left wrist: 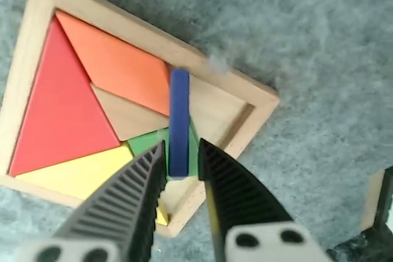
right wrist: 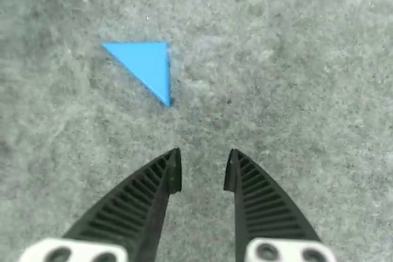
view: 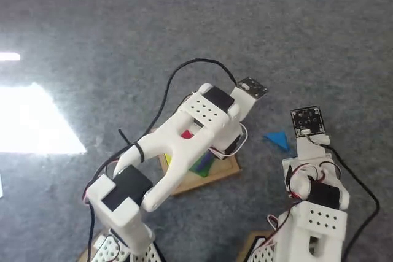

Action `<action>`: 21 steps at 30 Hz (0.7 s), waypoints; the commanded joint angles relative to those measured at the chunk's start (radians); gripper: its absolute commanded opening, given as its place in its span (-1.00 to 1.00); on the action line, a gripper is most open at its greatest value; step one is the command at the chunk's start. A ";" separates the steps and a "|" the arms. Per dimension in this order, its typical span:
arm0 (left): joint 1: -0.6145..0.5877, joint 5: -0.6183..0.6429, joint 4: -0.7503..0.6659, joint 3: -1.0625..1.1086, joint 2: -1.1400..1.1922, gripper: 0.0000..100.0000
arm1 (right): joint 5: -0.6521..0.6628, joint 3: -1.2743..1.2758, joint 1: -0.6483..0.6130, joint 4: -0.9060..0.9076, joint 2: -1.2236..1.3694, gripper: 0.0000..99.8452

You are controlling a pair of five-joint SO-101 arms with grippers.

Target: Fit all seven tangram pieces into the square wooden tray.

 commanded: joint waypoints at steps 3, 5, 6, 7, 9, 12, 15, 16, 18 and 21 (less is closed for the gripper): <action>0.052 -0.006 0.012 -0.076 -0.055 -0.84 | 0.011 -0.055 -0.012 -0.019 0.004 -0.73; 0.064 -0.006 0.012 -0.091 -0.055 -0.84 | 0.011 -0.055 -0.012 -0.019 0.004 -0.73; 0.064 -0.005 0.011 -0.096 -0.057 -0.84 | 0.011 -0.055 -0.012 -0.019 0.004 -0.73; 0.064 -0.003 0.005 -0.108 -0.057 -0.84 | 0.011 -0.055 -0.012 -0.019 0.004 -0.73; 0.058 0.014 -0.002 -0.128 -0.055 -0.84 | 0.011 -0.055 -0.012 -0.019 0.004 -0.73; 0.060 0.017 -0.002 -0.150 -0.055 -0.84 | 0.011 -0.054 -0.012 -0.019 0.004 -0.73; 0.017 -0.005 0.054 -0.163 -0.063 -0.85 | 0.011 -0.054 -0.012 -0.018 0.004 -0.73; -0.005 -0.014 0.074 -0.162 -0.057 -0.85 | 0.011 -0.054 -0.012 -0.015 0.004 -0.73; -0.052 -0.037 0.092 -0.127 -0.054 -0.85 | 0.011 -0.054 -0.013 -0.015 0.004 -0.73; -0.064 -0.106 0.097 -0.035 -0.064 -0.85 | 0.011 -0.054 -0.013 -0.018 0.004 -0.73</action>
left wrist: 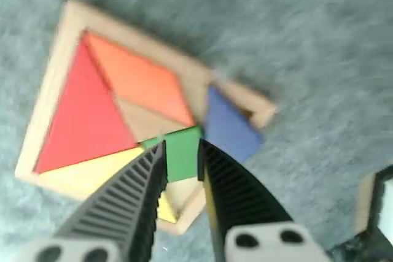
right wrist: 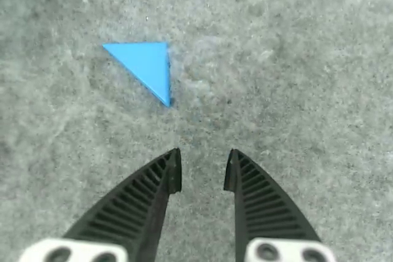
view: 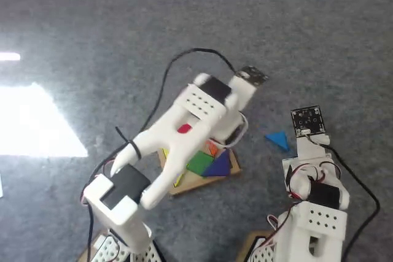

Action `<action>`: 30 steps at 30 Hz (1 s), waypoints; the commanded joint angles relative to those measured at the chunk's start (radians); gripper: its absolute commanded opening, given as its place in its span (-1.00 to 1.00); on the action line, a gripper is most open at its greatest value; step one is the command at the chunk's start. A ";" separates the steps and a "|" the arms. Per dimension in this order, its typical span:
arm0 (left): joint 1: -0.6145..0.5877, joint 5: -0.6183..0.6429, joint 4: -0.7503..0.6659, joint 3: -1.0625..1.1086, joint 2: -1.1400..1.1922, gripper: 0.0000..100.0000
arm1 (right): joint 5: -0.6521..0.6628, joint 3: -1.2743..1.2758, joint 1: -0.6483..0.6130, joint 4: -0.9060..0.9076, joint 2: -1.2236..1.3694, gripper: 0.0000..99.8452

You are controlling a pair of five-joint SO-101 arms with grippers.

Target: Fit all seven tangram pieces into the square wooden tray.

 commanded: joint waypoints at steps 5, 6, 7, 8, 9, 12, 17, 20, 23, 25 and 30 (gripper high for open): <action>0.110 -0.138 0.017 0.142 -0.063 -0.85 | 0.011 -0.054 -0.013 -0.019 0.004 -0.73; 0.143 -0.138 0.017 0.142 -0.063 -0.85 | 0.011 -0.054 -0.013 -0.019 0.004 -0.73; 0.172 -0.137 0.017 0.140 -0.060 -0.85 | 0.011 -0.054 -0.013 -0.018 0.004 -0.73; 0.193 -0.132 0.017 0.139 -0.054 -0.85 | 0.011 -0.054 -0.013 -0.016 0.004 -0.73; 0.209 -0.130 0.012 0.140 -0.052 -0.85 | 0.011 -0.054 -0.013 -0.016 0.004 -0.73; 0.206 -0.129 -0.020 0.148 -0.052 -0.85 | 0.011 -0.054 -0.013 -0.016 0.004 -0.73; 0.193 -0.133 -0.051 0.154 -0.052 -0.85 | 0.011 -0.054 -0.013 -0.016 0.004 -0.73; 0.193 -0.135 -0.068 0.154 -0.052 -0.85 | 0.011 -0.054 -0.013 -0.018 0.004 -0.73; 0.195 -0.137 -0.068 0.156 -0.051 -0.85 | 0.011 -0.054 -0.013 -0.018 0.004 -0.73; 0.198 -0.137 -0.071 0.171 -0.051 -0.85 | 0.011 -0.054 -0.013 -0.018 0.004 -0.73; 0.198 -0.137 -0.130 0.222 0.021 -0.85 | 0.011 -0.054 -0.013 -0.018 0.004 -0.73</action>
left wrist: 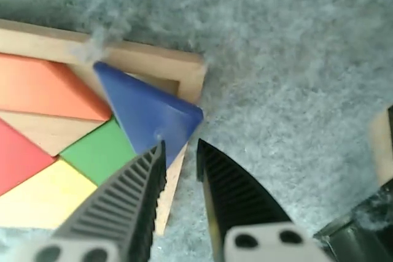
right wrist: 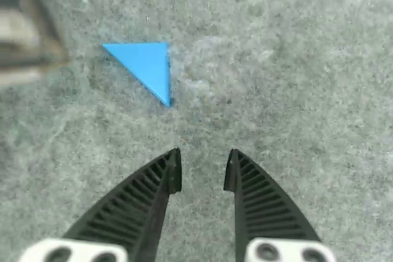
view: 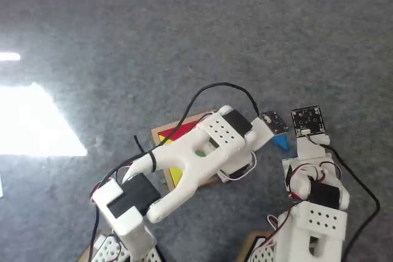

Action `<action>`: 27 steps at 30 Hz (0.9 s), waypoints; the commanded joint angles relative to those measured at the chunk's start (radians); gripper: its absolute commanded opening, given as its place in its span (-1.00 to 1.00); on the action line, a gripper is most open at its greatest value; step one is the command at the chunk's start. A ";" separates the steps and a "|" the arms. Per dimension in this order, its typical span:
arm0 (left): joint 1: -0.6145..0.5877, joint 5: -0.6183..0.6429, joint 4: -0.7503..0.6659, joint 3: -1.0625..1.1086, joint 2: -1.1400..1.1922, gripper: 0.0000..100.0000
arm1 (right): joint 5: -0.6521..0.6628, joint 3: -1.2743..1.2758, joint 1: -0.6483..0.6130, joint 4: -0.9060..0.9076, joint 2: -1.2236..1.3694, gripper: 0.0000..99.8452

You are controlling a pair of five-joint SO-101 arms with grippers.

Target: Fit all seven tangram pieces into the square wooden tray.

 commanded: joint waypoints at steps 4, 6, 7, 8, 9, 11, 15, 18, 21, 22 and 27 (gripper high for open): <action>0.000 -0.011 -0.040 -0.067 0.051 -0.85 | 0.011 -0.054 -0.013 -0.016 0.004 -0.73; 0.005 -0.011 -0.034 -0.101 0.054 -0.85 | 0.011 -0.054 -0.013 -0.016 0.004 -0.73; 0.005 -0.011 -0.032 -0.113 0.057 -0.85 | 0.011 -0.054 -0.013 -0.016 0.004 -0.73; 0.002 -0.011 -0.029 -0.120 0.058 -0.85 | 0.011 -0.054 -0.013 -0.016 0.004 -0.73; 0.000 -0.011 -0.031 -0.120 0.058 -0.85 | 0.011 -0.054 -0.013 -0.016 0.004 -0.73; -0.002 -0.011 -0.031 -0.122 0.058 -0.85 | 0.011 -0.054 -0.013 -0.018 0.004 -0.73; -0.003 -0.005 -0.034 -0.127 0.048 -0.85 | 0.011 -0.054 -0.013 -0.018 0.004 -0.73; -0.011 -0.003 -0.032 -0.154 0.055 -0.85 | 0.011 -0.054 -0.013 -0.016 0.004 -0.73; -0.060 0.015 -0.029 -0.183 0.057 -0.85 | 0.011 -0.054 -0.013 -0.015 0.004 -0.73; -0.084 0.015 -0.034 -0.186 0.058 -0.85 | 0.011 -0.054 -0.013 -0.013 0.004 -0.73; -0.155 -0.011 -0.041 -0.186 0.075 -0.85 | 0.011 -0.054 -0.013 -0.016 0.004 -0.73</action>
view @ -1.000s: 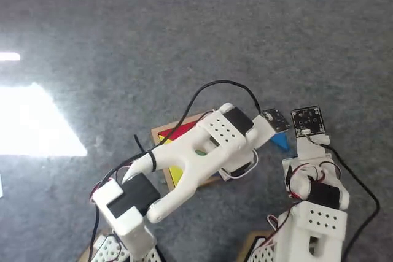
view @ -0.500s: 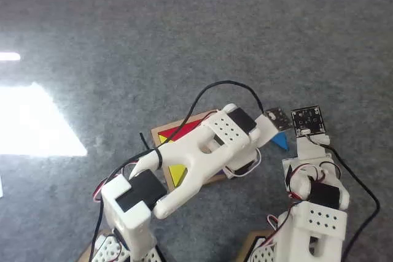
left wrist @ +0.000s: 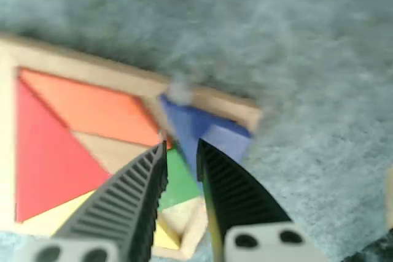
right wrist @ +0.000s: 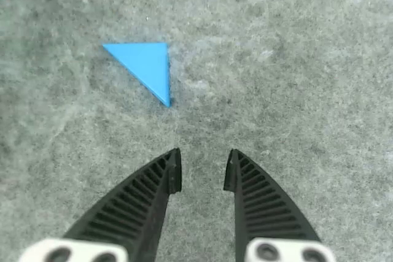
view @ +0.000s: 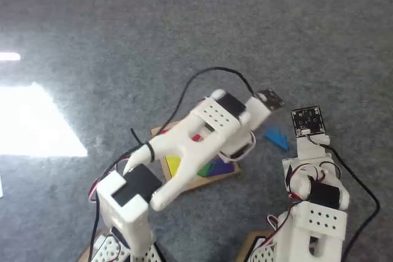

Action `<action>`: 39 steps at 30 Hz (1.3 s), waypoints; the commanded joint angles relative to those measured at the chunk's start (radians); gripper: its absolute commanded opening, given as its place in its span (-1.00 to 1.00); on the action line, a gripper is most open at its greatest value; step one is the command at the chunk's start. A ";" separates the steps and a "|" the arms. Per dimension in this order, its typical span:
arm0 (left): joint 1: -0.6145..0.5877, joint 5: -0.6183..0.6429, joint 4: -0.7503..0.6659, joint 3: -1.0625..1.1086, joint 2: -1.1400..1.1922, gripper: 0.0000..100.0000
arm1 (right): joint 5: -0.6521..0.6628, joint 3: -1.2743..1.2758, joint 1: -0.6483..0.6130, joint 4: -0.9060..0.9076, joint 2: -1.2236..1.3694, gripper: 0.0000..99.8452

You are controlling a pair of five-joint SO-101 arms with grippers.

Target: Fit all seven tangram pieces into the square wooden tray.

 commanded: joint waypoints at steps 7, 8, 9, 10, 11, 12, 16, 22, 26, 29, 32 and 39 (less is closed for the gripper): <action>0.048 0.002 0.049 -0.025 -0.084 -0.97 | 0.011 -0.054 -0.013 -0.019 0.004 -0.73; 0.064 0.014 0.048 -0.015 -0.103 -0.97 | 0.011 -0.052 -0.013 -0.019 0.004 -0.73; 0.080 0.020 0.048 -0.004 -0.112 -0.97 | 0.011 -0.052 -0.013 -0.019 0.004 -0.73; 0.094 0.020 0.046 0.010 -0.120 -0.97 | 0.011 -0.052 -0.013 -0.019 0.004 -0.73; 0.107 0.021 0.031 0.028 -0.120 -0.97 | 0.011 -0.052 -0.013 -0.019 0.004 -0.73; 0.121 0.021 0.017 0.048 -0.121 -0.97 | 0.011 -0.052 -0.013 -0.019 0.004 -0.73; 0.175 0.018 -0.043 0.117 -0.121 -0.97 | 0.011 -0.052 -0.013 -0.019 0.004 -0.73; 0.160 0.017 -0.054 0.125 -0.120 -0.97 | 0.011 -0.052 -0.013 -0.019 0.004 -0.73; 0.091 0.008 -0.080 0.124 -0.115 -0.97 | 0.011 -0.052 -0.013 -0.019 0.004 -0.73; 0.035 -0.021 -0.095 0.119 -0.071 -0.97 | 0.011 -0.052 -0.013 -0.019 0.004 -0.73; 0.040 -0.026 -0.109 0.119 -0.035 -0.97 | 0.011 -0.052 -0.013 -0.019 0.004 -0.73; 0.029 -0.020 -0.146 0.091 0.023 -0.97 | 0.011 -0.052 -0.013 -0.019 0.004 -0.73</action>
